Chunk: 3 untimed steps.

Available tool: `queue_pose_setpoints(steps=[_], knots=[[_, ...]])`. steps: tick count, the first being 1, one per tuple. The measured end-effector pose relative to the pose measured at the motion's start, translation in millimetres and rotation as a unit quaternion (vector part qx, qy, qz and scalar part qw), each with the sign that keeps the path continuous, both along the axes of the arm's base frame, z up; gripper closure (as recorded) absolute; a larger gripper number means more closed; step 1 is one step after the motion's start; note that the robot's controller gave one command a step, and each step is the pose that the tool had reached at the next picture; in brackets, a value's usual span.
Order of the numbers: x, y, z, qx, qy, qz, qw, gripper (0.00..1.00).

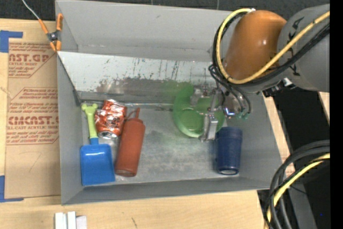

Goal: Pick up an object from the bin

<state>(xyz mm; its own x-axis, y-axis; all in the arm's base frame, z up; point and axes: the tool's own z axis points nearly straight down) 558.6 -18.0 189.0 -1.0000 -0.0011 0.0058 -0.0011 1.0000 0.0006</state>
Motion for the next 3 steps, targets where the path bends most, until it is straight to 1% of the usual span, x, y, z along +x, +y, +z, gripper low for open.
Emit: queue_pose_setpoints(steps=[1, 2, 3], knots=[[1.6, -0.1, 4.6, 0.000, -0.0040, 0.000, 1.0000, 0.00], [29.0, -3.3, -113.8, 0.000, -0.0020, 0.022, 0.9998, 0.00], [20.2, -1.6, -43.3, 0.000, -0.0062, 0.005, 1.0000, 0.00]])
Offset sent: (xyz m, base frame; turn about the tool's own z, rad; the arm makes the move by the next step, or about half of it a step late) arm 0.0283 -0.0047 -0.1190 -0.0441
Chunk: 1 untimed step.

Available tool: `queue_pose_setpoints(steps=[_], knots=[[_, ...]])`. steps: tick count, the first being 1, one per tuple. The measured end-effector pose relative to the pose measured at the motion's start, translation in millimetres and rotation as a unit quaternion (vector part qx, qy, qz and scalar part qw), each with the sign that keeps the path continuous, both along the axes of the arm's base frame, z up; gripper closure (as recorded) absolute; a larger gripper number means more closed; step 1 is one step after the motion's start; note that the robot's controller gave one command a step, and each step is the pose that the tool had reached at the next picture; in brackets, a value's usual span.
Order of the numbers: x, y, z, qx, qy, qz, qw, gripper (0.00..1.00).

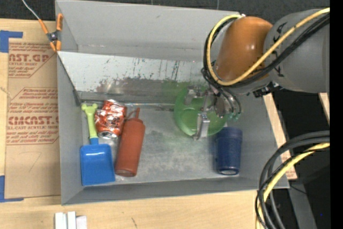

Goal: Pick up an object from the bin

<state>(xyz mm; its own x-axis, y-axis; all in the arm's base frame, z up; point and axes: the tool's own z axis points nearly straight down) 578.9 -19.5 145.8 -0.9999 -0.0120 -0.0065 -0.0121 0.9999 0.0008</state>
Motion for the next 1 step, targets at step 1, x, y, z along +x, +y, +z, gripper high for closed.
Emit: queue_pose_setpoints(steps=[1], knots=[[6.7, 34.0, -46.5, 0.001, 0.0046, -0.266, 0.9641, 0.00]])
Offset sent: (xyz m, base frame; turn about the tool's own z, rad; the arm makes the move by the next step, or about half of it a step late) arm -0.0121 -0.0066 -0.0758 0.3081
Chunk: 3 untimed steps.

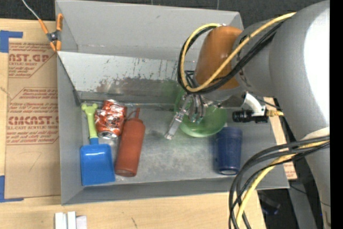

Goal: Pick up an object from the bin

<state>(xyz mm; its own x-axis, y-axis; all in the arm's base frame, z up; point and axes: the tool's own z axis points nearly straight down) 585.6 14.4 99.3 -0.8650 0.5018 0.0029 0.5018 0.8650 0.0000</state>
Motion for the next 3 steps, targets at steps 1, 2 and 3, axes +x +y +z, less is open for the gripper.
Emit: queue_pose_setpoints(steps=[1, 2, 3], knots=[[-18.8, -40.3, -29.5, 0.000, -0.0046, 0.115, 0.9934, 0.00], [-59.9, -33.2, -22.6, 0.000, -0.0139, -0.102, 0.9947, 1.00], [-59.9, -33.2, -22.6, 0.000, -0.0138, -0.102, 0.9947, 1.00]])
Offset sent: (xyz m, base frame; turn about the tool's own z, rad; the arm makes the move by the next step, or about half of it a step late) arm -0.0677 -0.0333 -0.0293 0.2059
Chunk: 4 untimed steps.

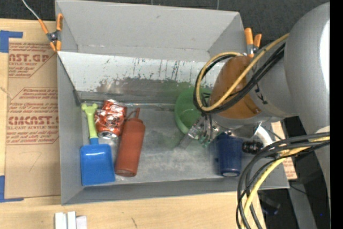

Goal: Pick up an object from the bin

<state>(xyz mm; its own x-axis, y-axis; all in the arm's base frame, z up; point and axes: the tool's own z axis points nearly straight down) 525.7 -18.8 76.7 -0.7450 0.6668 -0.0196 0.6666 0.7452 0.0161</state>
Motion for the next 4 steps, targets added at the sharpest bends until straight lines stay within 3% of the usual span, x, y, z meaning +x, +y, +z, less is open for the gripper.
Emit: queue_pose_setpoints(steps=[4], knots=[[-1.1, 0.3, 34.0, 0.000, 0.0030, 0.000, 1.0000, 1.00]])
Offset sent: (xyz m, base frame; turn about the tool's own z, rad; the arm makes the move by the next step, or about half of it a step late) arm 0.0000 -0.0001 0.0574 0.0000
